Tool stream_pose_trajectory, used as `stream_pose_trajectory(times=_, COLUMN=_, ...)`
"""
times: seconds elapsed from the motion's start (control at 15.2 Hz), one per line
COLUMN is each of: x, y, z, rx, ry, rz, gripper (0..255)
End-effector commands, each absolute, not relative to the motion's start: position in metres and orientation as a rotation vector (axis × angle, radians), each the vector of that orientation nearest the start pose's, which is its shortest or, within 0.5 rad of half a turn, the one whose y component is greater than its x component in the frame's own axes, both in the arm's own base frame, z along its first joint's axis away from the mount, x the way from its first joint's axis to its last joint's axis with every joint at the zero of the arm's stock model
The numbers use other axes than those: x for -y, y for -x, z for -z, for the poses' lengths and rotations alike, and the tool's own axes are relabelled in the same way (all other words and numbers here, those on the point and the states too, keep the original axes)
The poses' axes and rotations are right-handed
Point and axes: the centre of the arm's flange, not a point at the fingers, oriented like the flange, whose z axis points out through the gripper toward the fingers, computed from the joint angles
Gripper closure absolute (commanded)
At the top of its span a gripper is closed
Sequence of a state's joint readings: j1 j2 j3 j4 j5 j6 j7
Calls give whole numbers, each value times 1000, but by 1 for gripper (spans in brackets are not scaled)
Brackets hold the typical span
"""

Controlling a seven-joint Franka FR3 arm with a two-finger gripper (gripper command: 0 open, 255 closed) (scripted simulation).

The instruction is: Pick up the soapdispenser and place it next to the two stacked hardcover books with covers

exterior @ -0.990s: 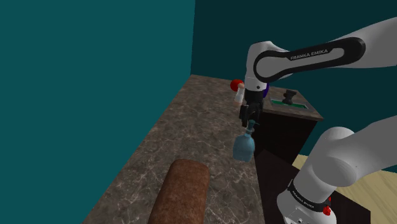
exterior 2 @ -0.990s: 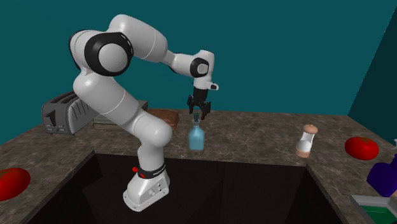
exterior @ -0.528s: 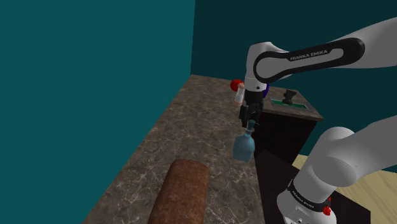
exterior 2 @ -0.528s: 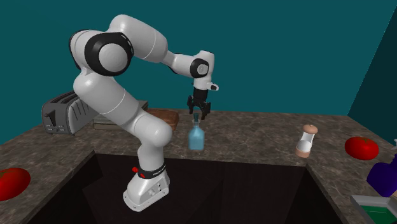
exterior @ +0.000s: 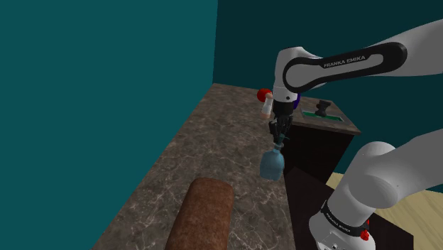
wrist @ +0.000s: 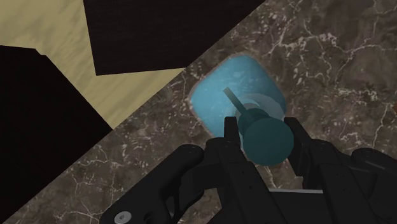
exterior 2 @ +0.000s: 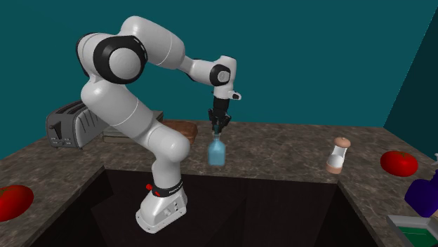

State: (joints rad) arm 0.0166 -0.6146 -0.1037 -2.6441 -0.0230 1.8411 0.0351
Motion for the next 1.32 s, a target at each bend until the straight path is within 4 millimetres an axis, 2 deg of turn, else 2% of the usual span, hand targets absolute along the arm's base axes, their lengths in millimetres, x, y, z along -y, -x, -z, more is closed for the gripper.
stream_pose_trajectory(times=0.0, x=30, y=-331, z=-420, rx=-138, ry=3083, rz=-294, gripper=255)
stream_pose_trajectory(times=0.07, x=30, y=-331, z=-420, rx=-138, ry=3083, rz=-294, gripper=255)
stream_pose_trajectory(times=1.25, x=30, y=-331, z=-515, rx=-138, ry=3083, rz=-294, gripper=255)
